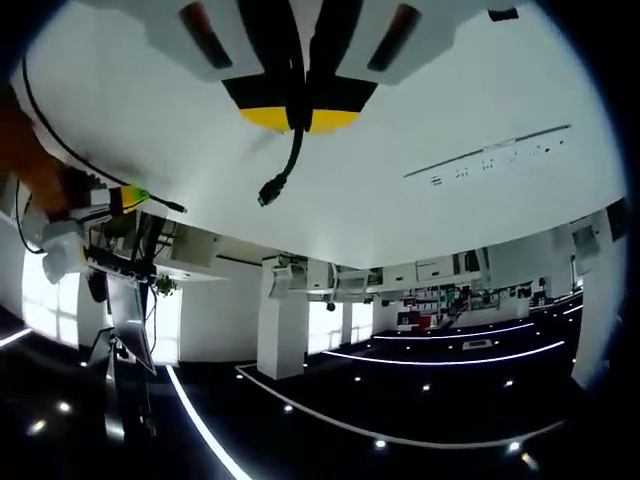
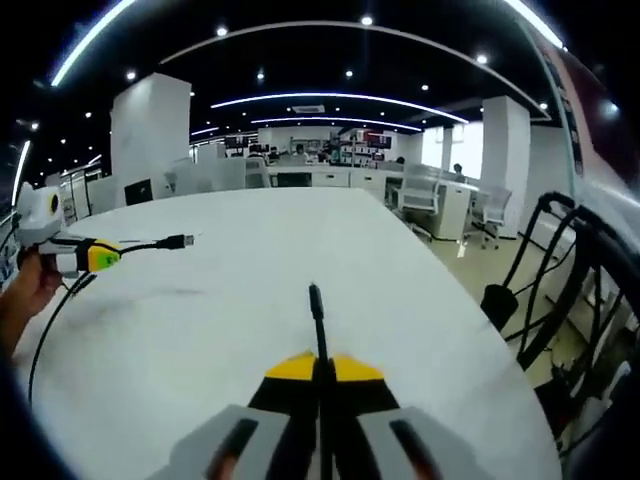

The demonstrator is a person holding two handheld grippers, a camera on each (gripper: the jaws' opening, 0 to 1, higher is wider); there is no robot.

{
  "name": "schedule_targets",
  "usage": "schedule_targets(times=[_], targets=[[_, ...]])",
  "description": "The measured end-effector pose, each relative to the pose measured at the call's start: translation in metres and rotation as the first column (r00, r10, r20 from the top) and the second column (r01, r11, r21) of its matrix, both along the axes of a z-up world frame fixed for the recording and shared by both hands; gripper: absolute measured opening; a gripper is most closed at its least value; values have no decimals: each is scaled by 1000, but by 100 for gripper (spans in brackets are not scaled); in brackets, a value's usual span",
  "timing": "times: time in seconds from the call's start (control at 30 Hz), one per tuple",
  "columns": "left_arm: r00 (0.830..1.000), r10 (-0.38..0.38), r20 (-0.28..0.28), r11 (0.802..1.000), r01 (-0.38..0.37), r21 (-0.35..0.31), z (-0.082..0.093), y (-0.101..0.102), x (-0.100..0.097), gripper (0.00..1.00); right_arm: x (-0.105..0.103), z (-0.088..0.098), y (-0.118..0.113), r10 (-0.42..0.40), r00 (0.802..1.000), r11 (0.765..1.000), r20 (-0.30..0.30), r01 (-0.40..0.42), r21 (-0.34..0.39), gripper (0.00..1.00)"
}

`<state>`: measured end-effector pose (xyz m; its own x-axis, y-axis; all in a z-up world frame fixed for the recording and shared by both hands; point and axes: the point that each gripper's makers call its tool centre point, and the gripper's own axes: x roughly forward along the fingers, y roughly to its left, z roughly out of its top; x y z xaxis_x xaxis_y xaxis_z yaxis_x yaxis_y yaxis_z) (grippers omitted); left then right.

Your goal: Find the charging cable on the desk, coil it up and secure with Velcro.

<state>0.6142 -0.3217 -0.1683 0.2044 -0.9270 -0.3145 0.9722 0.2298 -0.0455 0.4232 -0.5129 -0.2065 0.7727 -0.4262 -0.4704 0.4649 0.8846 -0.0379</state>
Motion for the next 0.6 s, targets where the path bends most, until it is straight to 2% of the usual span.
schedule_targets(times=[0.4,0.6], targets=[[1000,-24,15,1000,24,7,11,31,8,4,18,4,17,74,997,997,-18,-74,-16,4],[998,-47,35,999,47,20,15,37,11,5,30,7,27,109,994,994,-18,-109,-7,4]])
